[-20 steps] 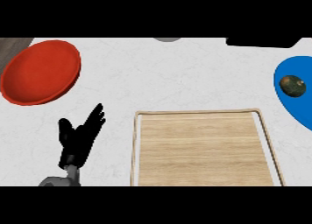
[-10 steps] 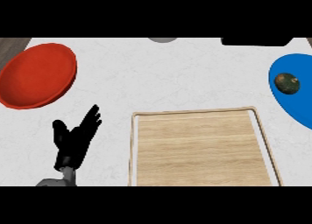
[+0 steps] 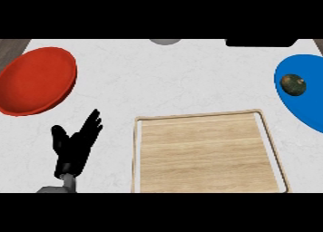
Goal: Pick the squash from the tray and place it in the plate
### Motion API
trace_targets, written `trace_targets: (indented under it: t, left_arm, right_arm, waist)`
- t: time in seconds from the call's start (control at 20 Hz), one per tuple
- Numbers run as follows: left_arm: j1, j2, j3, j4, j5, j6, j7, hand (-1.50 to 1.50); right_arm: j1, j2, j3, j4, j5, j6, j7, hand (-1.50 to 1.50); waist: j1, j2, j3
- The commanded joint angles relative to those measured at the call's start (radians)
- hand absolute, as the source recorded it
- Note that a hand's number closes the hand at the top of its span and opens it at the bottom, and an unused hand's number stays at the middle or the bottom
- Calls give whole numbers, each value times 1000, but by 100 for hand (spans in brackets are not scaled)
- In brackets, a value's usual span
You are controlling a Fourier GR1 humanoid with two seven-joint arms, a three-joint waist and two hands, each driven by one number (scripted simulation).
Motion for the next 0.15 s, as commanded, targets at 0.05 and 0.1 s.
trace_targets:
  t: [0.05,0.1]
  left_arm:
    - [7,-9,-12,-11,-6,8,16,0]
    - [14,-16,-14,-2,-2,0,-10,0]
  right_arm:
    - [60,-8,10,0,4,148,-180,-150]
    - [89,5,6,-4,-3,136,-207,-150]
  waist:
    - [0,-5,-1]
    - [-11,-4,2]
